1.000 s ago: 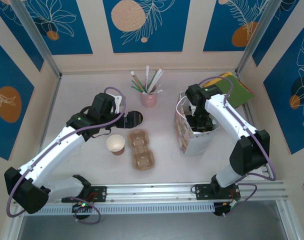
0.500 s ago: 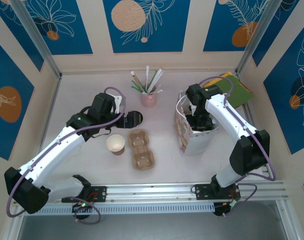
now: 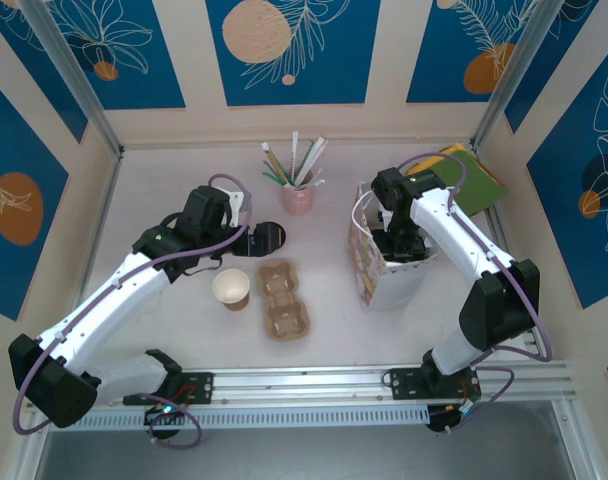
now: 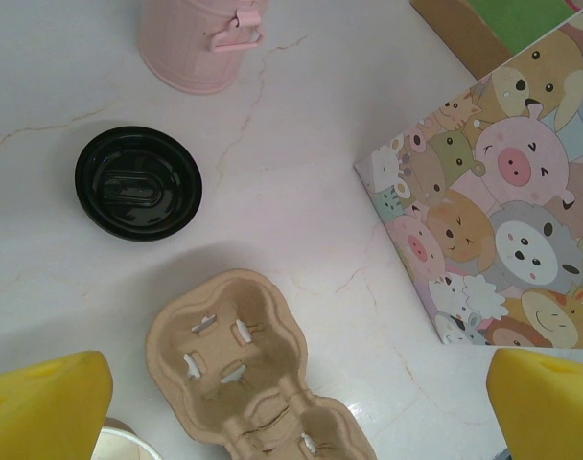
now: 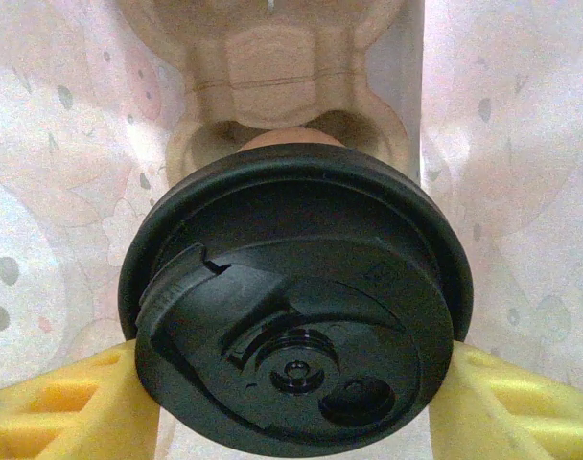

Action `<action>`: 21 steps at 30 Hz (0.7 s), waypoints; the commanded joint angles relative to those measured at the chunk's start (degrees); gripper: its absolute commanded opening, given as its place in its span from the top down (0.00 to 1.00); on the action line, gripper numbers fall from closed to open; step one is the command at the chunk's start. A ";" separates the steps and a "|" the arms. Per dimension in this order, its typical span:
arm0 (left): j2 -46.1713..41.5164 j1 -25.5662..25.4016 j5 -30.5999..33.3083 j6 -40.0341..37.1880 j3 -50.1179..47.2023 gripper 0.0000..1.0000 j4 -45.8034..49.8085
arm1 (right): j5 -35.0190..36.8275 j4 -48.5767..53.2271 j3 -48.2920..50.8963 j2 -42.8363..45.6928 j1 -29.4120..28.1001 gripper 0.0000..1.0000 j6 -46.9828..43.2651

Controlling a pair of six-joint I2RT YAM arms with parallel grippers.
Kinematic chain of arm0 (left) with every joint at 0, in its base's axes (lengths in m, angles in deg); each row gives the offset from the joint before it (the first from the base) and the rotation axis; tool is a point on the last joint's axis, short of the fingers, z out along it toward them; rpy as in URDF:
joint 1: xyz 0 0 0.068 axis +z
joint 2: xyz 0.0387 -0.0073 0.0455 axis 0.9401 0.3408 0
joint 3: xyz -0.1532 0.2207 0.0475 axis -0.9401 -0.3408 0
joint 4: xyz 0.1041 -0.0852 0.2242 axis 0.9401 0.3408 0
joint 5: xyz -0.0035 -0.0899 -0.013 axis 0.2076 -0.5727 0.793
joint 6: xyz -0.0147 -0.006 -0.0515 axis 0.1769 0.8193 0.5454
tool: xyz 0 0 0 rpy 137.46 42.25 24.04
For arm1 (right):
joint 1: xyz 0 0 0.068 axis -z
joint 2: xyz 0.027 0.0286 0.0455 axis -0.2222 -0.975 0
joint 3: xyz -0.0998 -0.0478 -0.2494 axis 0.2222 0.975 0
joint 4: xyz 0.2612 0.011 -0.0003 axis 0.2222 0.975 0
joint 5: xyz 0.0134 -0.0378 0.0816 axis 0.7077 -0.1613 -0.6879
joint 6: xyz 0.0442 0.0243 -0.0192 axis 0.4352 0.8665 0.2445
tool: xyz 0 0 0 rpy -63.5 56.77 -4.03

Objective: Pack the takeout coffee

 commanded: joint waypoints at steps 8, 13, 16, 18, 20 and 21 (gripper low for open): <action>-0.58 0.31 -1.17 0.18 -0.02 0.00 0.07 | -1.37 0.35 0.83 -0.68 0.27 0.36 -0.54; -0.58 0.31 -1.26 0.25 0.10 0.00 0.07 | -1.40 0.44 0.79 -0.52 0.31 0.36 -0.38; -0.52 0.32 -1.25 0.21 0.11 0.00 -0.02 | -1.37 0.51 0.84 -0.46 0.26 0.36 -0.38; -0.51 0.34 -1.34 0.25 0.16 0.00 -0.11 | -1.37 0.52 0.73 -0.45 0.27 0.36 -0.35; -0.40 0.33 -1.39 0.27 0.19 0.00 -0.12 | -1.37 0.60 0.74 -0.36 0.31 0.36 -0.42; -0.42 0.33 -1.43 0.23 0.25 0.00 -0.11 | -1.37 0.59 0.77 -0.38 0.32 0.36 -0.35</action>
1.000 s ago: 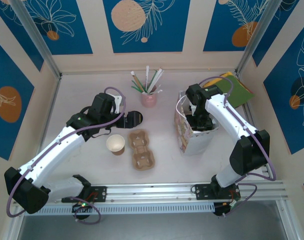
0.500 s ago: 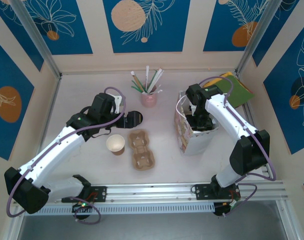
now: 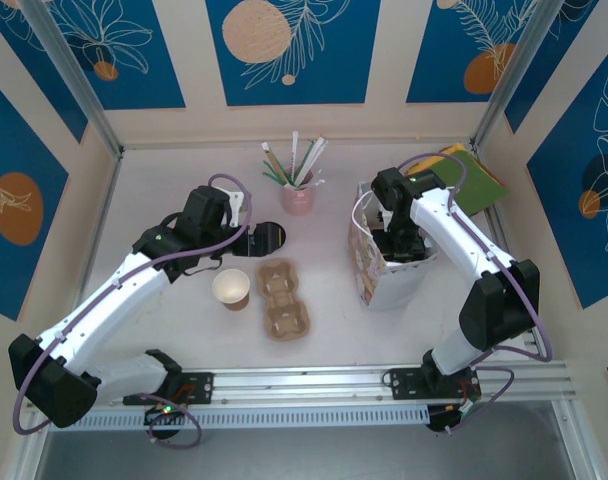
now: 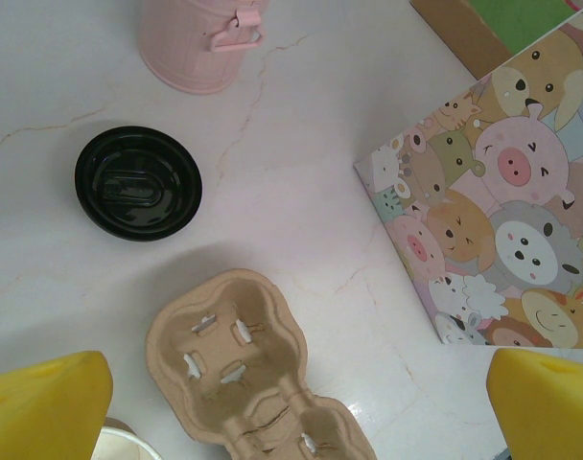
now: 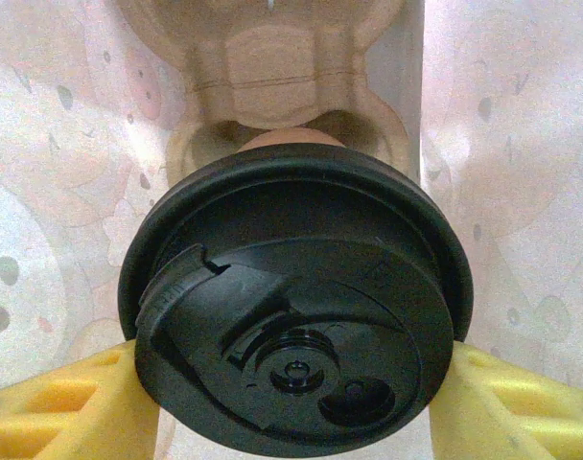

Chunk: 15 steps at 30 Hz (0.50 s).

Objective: Pack the takeout coffee

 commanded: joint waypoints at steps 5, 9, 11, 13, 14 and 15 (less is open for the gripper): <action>-0.44 0.31 -1.44 0.27 0.24 0.00 -0.08 | -1.24 0.59 0.77 -0.24 0.32 0.36 -0.30; -0.42 0.33 -1.43 0.37 0.29 0.00 -0.02 | -1.29 0.63 0.79 -0.24 0.27 0.36 -0.43; -0.50 0.31 -1.43 0.40 0.24 0.00 -0.01 | -1.35 0.63 0.79 -0.24 0.31 0.36 -0.34; -0.57 0.35 -1.43 0.40 0.16 0.00 -0.02 | -1.38 0.63 0.83 -0.16 0.29 0.36 -0.29; -0.58 0.31 -1.45 0.45 0.11 0.00 -0.02 | -1.38 0.63 0.92 -0.09 0.32 0.36 -0.31; -0.59 0.31 -1.43 0.43 0.07 0.00 -0.06 | -1.37 0.58 0.90 -0.01 0.31 0.36 -0.30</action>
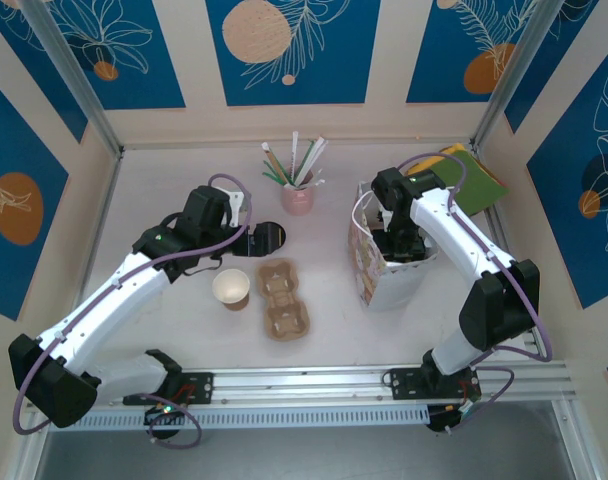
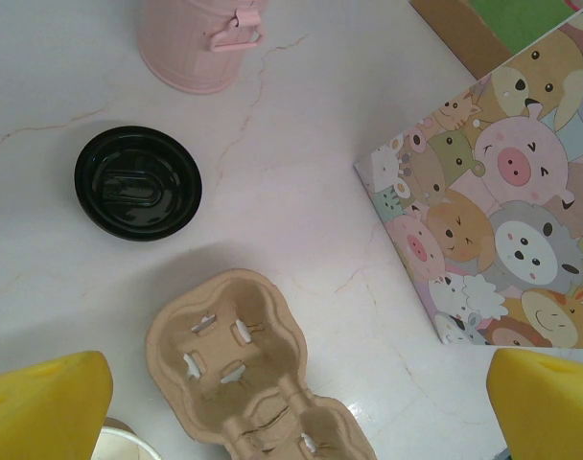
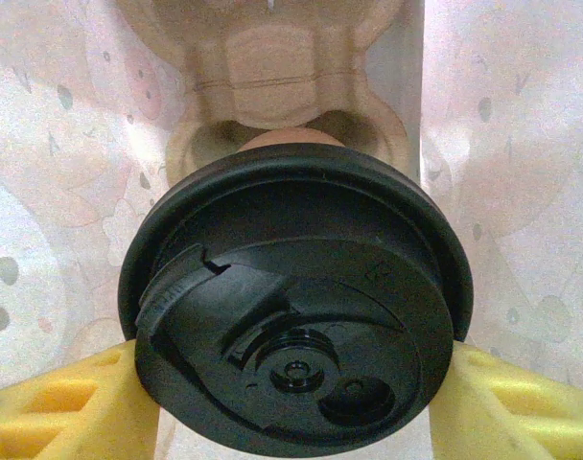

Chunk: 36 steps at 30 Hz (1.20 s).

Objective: Pack the takeout coffee

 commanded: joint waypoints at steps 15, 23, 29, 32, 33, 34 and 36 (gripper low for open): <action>-0.50 0.31 -1.69 0.78 -0.16 0.00 -0.38 | -1.57 0.95 2.07 1.69 0.14 0.36 0.32; -0.58 0.31 -1.80 0.79 -0.24 0.00 -0.29 | -1.55 0.95 1.96 1.49 0.13 0.36 0.18; -0.50 0.33 -1.76 0.89 -0.30 0.00 -0.40 | -1.54 0.96 1.91 1.47 0.14 0.36 0.22; -0.51 0.33 -1.76 0.90 -0.28 0.00 -0.46 | -1.54 0.92 2.04 1.51 0.07 0.36 0.17; -0.50 0.31 -1.76 0.92 -0.21 0.00 -0.46 | -1.48 0.89 1.97 1.46 0.14 0.36 0.24; -0.54 0.32 -1.76 0.95 -0.26 0.00 -0.46 | -1.46 0.90 1.98 1.43 0.14 0.36 0.17; -0.49 0.36 -1.76 0.87 -0.24 0.00 -0.42 | -1.46 0.89 1.93 1.39 0.14 0.36 0.21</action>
